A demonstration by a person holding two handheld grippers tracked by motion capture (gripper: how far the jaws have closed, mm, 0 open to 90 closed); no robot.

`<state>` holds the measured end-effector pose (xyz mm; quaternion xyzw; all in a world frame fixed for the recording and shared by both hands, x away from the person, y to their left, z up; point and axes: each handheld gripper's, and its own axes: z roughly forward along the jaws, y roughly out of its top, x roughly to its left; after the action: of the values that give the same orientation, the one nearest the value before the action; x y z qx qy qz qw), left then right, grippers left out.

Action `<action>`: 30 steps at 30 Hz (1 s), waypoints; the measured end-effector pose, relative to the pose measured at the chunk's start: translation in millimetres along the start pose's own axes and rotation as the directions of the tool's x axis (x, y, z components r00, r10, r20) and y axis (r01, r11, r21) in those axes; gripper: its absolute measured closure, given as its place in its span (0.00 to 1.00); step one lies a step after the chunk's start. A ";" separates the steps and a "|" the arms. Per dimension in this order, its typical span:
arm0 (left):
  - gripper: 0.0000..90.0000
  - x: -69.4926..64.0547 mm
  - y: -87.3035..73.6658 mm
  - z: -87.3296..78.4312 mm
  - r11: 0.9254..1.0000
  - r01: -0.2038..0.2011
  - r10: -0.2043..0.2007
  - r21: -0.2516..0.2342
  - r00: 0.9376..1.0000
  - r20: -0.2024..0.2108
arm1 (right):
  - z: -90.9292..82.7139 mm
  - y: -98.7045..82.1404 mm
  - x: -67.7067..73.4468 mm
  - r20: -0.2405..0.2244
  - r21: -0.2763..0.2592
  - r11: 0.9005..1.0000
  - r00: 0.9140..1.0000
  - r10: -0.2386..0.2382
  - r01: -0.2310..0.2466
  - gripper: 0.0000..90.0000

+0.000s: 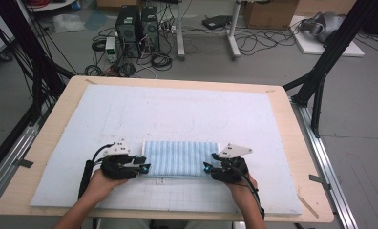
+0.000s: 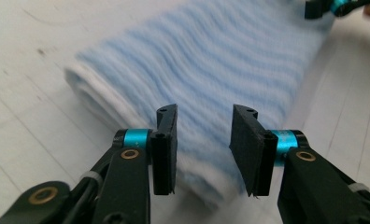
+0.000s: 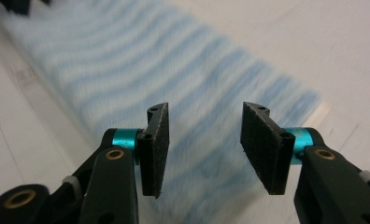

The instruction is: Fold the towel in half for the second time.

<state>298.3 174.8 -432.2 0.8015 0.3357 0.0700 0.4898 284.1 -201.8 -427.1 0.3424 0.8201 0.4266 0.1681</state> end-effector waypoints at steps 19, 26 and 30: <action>0.72 31.6 11.9 40.4 0.998 -0.038 0.045 0.050 0.985 -0.164 | 43.4 10.5 -23.6 0.104 0.089 0.996 0.994 -0.012 0.003 0.59; 0.67 43.3 13.4 19.5 0.999 -0.001 -0.003 -0.036 0.991 -0.131 | 20.0 9.1 -30.2 0.102 0.008 1.000 0.994 0.026 -0.027 0.45; 0.56 50.0 14.8 -3.5 0.988 -0.010 -0.005 -0.152 0.995 -0.096 | 5.1 6.5 -34.4 0.114 -0.042 0.999 0.993 0.037 -0.033 0.35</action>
<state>341.9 203.4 -428.9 0.7579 0.3514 0.1346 0.5330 314.1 -220.5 -425.4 0.3773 0.7942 0.4253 0.2144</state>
